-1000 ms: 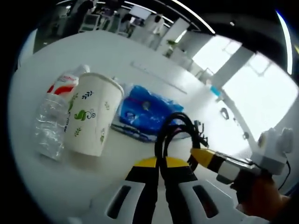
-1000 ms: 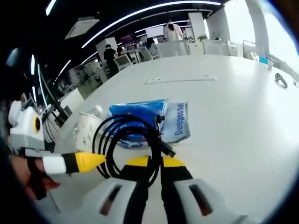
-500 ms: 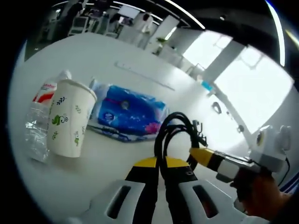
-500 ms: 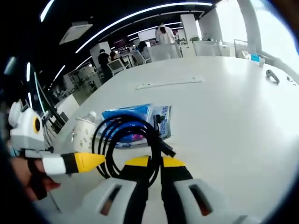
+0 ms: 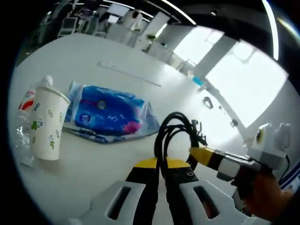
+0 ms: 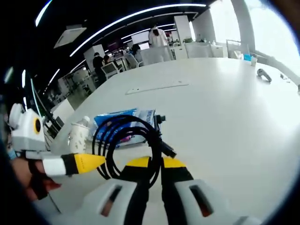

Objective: Arrange the tabletop items into an orderly group along one side of the table until the central work area is clear of visible clutter.

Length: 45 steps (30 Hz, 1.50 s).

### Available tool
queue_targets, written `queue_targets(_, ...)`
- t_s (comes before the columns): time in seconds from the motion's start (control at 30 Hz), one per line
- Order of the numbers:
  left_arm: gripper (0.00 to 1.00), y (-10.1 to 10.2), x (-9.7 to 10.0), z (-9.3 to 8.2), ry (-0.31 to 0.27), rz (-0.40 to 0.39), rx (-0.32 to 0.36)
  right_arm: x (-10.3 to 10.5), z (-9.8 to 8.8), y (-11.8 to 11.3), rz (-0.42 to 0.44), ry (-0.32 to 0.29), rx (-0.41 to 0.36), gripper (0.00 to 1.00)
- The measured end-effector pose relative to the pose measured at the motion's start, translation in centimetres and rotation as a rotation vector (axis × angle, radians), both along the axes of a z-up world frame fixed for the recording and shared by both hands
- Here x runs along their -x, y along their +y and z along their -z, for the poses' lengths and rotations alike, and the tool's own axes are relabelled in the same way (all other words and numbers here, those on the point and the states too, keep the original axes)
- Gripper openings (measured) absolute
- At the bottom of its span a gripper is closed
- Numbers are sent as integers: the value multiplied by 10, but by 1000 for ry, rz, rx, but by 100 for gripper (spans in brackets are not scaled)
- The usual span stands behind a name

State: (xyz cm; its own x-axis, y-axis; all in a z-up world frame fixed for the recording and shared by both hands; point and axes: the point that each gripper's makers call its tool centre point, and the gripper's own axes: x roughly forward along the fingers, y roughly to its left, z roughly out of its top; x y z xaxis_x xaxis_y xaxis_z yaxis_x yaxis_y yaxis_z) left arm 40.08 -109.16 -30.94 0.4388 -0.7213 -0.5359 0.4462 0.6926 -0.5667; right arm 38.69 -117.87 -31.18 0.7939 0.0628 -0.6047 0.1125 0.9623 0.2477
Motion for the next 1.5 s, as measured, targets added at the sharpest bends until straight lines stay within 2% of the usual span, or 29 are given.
queue_targets(0.47, 0, -33, 17, 0, 27, 60, 29, 20, -2, -32, 49, 24, 9, 5)
queue_targets(0.87, 0, -61, 29, 2, 28, 115, 31, 35, 1, -58, 88, 48, 13, 5)
queue_targets(1.07, 0, -72, 34, 9, 30, 150, 14, 39, 8, -70, 92, 83, 16, 5)
queue_targets(1.17, 0, -80, 36, 10, 10, 185, -7, 42, 12, -76, 102, 98, 11, 5)
queue_targets(1.5, 1, -93, 45, 25, 34, 249, -41, 51, 27, -89, 109, 166, -5, 5)
